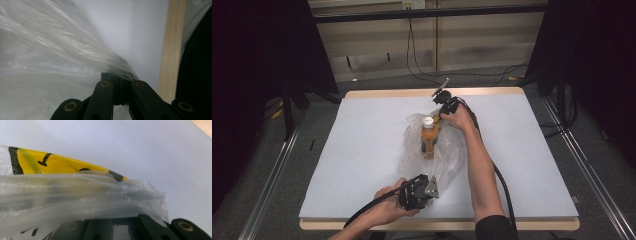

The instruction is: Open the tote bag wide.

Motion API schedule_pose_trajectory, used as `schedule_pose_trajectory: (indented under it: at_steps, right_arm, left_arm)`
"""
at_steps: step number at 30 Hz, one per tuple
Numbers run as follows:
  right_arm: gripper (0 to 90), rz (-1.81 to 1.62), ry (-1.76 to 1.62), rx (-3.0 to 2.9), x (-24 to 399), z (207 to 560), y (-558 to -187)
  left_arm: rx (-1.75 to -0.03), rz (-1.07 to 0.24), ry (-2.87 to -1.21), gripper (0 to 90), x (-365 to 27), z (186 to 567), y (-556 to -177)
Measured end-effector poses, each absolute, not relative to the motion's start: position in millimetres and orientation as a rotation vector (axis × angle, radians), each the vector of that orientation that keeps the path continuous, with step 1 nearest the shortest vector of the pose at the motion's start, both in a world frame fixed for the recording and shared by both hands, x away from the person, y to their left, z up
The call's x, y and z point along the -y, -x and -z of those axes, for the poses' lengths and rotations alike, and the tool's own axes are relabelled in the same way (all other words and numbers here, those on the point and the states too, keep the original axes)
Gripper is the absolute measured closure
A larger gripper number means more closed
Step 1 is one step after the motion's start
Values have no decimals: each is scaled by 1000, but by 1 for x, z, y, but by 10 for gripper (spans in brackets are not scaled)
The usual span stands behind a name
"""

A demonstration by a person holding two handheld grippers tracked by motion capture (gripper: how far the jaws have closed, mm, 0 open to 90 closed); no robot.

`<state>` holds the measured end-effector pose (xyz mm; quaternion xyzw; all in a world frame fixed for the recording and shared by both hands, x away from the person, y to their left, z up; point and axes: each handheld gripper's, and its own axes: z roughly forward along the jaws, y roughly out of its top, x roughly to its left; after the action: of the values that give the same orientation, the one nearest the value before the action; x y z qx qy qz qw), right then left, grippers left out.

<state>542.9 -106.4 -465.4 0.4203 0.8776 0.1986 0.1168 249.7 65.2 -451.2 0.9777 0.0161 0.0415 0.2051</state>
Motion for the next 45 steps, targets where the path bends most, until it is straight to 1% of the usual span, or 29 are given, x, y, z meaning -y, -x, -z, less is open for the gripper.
schedule_pose_trajectory:
  at_steps: [7, 12, 13, 16, 21, 24, 25, 26, 27, 29, 34, 35, 41, 45]
  right_arm:
    - [900, -547, -1246, -2518, 104, 466, -551]
    - [900, -563, -1273, -2478, 105, 468, -554]
    - [900, -563, -1274, -2472, 106, 468, -554]
    - [900, -561, -1282, -2448, 107, 469, -554]
    - [900, -552, -1288, -2417, 107, 470, -555]
    - [900, -607, -1297, -2434, 112, 470, -553]
    - [900, -624, -1298, -2451, 114, 469, -552]
    - [900, -671, -1284, -2480, 116, 468, -549]
    - [900, -706, -1273, -2490, 117, 465, -545]
    - [900, -832, -1256, -2503, 120, 459, -537]
    - [900, -1020, -1137, -2536, 121, 442, -510]
    - [900, -1048, -1125, -2535, 123, 439, -504]
    - [900, -1213, -1080, -2479, 137, 419, -479]
    - [900, -1270, -1018, -2466, 142, 408, -463]
  left_arm:
    - [-50, -103, -2712, 900, -67, 451, -247]
    - [-55, -62, -2691, 900, -69, 453, -248]
    - [-11, -73, -2711, 900, -69, 451, -249]
    - [-28, -79, -2699, 900, -69, 452, -248]
    - [-30, -48, -2696, 900, -71, 452, -251]
    - [-52, 13, -2664, 900, -74, 453, -256]
    - [-84, 30, -2634, 900, -75, 455, -258]
    - [-75, 35, -2635, 900, -77, 455, -261]
    - [-116, 32, -2605, 900, -78, 454, -260]
    - [-134, 44, -2556, 900, -81, 448, -264]
    - [-153, 18, -2448, 900, -87, 429, -269]
    - [-164, -5, -2419, 900, -88, 426, -268]
    - [-137, -38, -2323, 900, -97, 401, -269]
    - [-173, -50, -2254, 900, -106, 392, -273]
